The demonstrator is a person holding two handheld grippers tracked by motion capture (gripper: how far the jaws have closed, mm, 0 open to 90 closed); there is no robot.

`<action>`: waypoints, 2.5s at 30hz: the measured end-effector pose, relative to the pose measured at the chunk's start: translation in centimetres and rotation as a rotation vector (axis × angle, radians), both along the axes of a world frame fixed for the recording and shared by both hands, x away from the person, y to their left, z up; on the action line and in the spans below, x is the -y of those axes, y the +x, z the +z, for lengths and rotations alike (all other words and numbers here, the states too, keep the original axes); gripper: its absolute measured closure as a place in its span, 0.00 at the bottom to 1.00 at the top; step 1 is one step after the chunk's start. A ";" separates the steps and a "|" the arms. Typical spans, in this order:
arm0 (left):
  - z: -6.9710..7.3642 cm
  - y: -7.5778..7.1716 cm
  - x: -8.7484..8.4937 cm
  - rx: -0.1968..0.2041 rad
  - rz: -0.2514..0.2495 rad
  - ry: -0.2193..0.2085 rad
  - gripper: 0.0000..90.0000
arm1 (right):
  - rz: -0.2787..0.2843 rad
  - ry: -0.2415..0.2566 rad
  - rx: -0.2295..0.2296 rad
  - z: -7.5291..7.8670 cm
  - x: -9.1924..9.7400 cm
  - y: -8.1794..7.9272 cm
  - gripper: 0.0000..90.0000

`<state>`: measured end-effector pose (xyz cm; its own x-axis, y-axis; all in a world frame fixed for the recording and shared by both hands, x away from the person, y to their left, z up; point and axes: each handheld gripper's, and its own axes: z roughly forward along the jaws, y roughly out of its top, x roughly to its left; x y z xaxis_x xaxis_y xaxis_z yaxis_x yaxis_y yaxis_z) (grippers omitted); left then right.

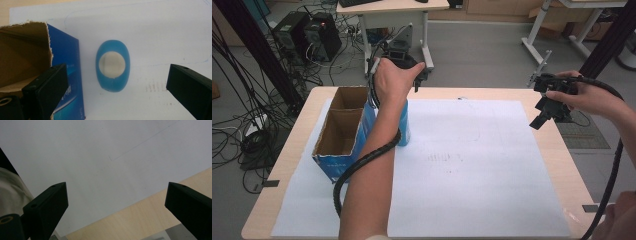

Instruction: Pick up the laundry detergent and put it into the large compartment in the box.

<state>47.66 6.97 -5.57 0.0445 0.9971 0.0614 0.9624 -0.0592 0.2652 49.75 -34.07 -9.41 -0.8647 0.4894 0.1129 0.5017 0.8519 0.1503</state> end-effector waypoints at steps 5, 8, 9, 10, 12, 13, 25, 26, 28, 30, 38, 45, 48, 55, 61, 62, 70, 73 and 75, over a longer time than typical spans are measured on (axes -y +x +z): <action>-0.8 1.4 0.1 -0.025 0.018 -0.001 0.06 | -0.004 -0.002 -0.006 -0.4 0.0 0.4 0.05; -1.2 2.2 0.0 -0.051 0.029 -0.006 0.06 | -0.004 0.000 -0.010 -0.5 0.0 0.5 0.05; -1.4 2.3 0.1 -0.054 0.032 -0.004 0.06 | -0.002 0.000 -0.013 -0.6 0.1 0.5 0.05; -1.5 2.4 0.1 -0.054 0.031 -0.002 0.06 | -0.005 -0.002 -0.014 -0.6 0.1 0.6 0.05; -1.7 2.5 0.1 -0.055 0.034 -0.003 0.06 | -0.004 0.001 -0.012 -0.7 0.2 0.6 0.05; -2.0 2.8 0.1 -0.064 0.038 -0.005 0.06 | -0.006 0.001 -0.013 -0.8 0.2 0.6 0.05; -4.2 3.9 0.3 -0.111 0.042 -0.008 0.07 | -0.004 0.002 -0.023 -1.0 0.3 0.8 0.05; -4.3 4.0 0.4 -0.116 0.042 -0.007 0.07 | -0.005 0.003 -0.022 -1.0 0.3 0.8 0.05; -4.6 4.2 0.3 -0.121 0.044 -0.012 0.07 | -0.008 0.001 -0.026 -1.1 0.3 0.9 0.05; -4.8 4.2 0.3 -0.126 0.048 -0.011 0.07 | -0.009 0.003 -0.024 -1.1 0.3 0.8 0.05; -5.4 4.4 0.2 -0.139 0.050 -0.013 0.12 | -0.005 0.003 -0.016 -0.9 0.2 0.7 0.05; -6.0 4.7 0.2 -0.150 0.047 -0.014 0.16 | -0.005 -0.002 -0.009 -0.9 -0.1 0.4 0.05; -6.2 4.7 0.3 -0.153 0.043 -0.011 0.19 | -0.004 -0.003 -0.008 -0.9 -0.2 0.5 0.05; -6.5 4.7 0.4 -0.154 0.043 0.012 0.27 | -0.001 -0.013 -0.005 -1.0 -0.5 0.4 0.05; -6.8 4.2 1.5 -0.139 0.025 0.070 0.38 | 0.008 -0.013 -0.002 -0.9 -0.9 0.2 0.05; -6.8 4.2 1.6 -0.138 0.025 0.077 0.40 | 0.010 -0.015 -0.002 -1.0 -1.0 0.2 0.05; -6.8 3.9 1.6 -0.127 0.017 0.082 0.43 | 0.010 -0.016 -0.001 -0.9 -1.1 0.1 0.05; -6.8 3.9 1.3 -0.126 0.013 0.072 0.43 | 0.008 -0.015 0.000 -0.9 -1.1 0.1 0.05; -6.8 3.8 1.2 -0.125 0.013 0.068 0.43 | 0.008 -0.015 0.000 -0.9 -1.1 0.1 0.05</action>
<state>51.49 5.82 -12.33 0.0429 0.9913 0.1241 0.9885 -0.0602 0.1386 49.84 -32.95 -10.27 -0.8685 0.4842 0.1058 0.4950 0.8580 0.1373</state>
